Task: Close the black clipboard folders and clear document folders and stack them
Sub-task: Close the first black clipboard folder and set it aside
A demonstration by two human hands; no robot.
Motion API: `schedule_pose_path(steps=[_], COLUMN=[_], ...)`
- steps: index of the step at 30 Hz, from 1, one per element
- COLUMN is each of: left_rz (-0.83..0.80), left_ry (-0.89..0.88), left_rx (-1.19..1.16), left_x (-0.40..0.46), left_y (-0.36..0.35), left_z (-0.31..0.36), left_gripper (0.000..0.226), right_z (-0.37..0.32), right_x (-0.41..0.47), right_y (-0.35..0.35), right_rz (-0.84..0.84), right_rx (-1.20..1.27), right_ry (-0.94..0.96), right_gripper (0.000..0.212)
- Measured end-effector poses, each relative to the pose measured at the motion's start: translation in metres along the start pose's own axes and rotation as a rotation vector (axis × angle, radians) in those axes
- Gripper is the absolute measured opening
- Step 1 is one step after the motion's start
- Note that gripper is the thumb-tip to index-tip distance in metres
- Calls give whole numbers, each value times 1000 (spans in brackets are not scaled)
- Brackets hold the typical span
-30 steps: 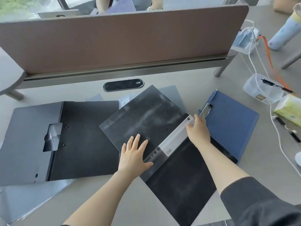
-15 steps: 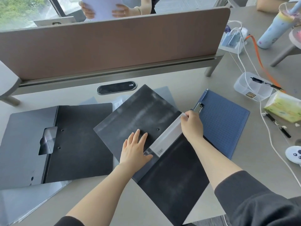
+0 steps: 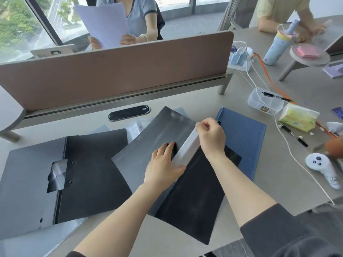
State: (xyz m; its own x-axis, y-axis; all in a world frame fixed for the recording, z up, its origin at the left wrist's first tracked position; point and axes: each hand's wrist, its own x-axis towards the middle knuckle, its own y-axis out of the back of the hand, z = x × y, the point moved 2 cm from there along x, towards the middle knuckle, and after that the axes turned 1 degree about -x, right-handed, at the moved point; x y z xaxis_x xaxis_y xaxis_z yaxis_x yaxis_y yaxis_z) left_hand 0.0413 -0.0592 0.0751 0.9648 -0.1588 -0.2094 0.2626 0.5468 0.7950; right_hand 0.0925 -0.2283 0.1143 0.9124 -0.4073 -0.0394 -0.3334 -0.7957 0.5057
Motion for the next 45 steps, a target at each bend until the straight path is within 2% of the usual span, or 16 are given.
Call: schedule_pose_path(steps=[8, 13, 16, 19, 22, 27, 30, 32, 34, 36, 40, 45], left_rz=[240, 399, 467, 529, 508, 510, 476, 399, 297, 245, 227, 138], left_ry=[-84, -127, -80, -66, -91, -130, -113, -83, -66, -43, 28, 103], left_rx=[-88, -97, -170, -273, -334, -527, -684, -811, -945, -1000, -1012, -987], left_x=[-32, -44, -45, -42, -39, -31, -23, -17, -12, -7, 8, 33], left_y=[58, 90, 105, 124, 145, 187, 207, 212, 211, 205, 187, 146], left_z=[13, 9, -2, -15, -23, -31, -35, -39, -41, -42, -36, -11], left_gripper=[51, 11, 19, 3, 11, 8, 5, 9, 7, 2, 3, 7], right_z=[-76, -118, -133, -136, -127, -92, -72, -64, -57, -51, -41, -9], right_x=[-39, -60, -68, -75, -79, -83, -83, -85, -87, -85, -78, -56], right_y=[-4, -15, -25, -32, -35, -32, -30, -29, -26, -23, -8, 16], right_rz=[58, 65, -26, -68, -41, 60, 12, -51, -105, -137, -68, 30], right_rx=[237, 329, 367, 346, 339, 198, 160, 231, 376, 471, 427, 415], right_ry=[154, 310, 380, 407, 358, 116, -26, -118, -171, -185, -156, -224], right_gripper=[18, 13, 8, 26, 41, 51, 62, 66, 62, 48, 23, 24])
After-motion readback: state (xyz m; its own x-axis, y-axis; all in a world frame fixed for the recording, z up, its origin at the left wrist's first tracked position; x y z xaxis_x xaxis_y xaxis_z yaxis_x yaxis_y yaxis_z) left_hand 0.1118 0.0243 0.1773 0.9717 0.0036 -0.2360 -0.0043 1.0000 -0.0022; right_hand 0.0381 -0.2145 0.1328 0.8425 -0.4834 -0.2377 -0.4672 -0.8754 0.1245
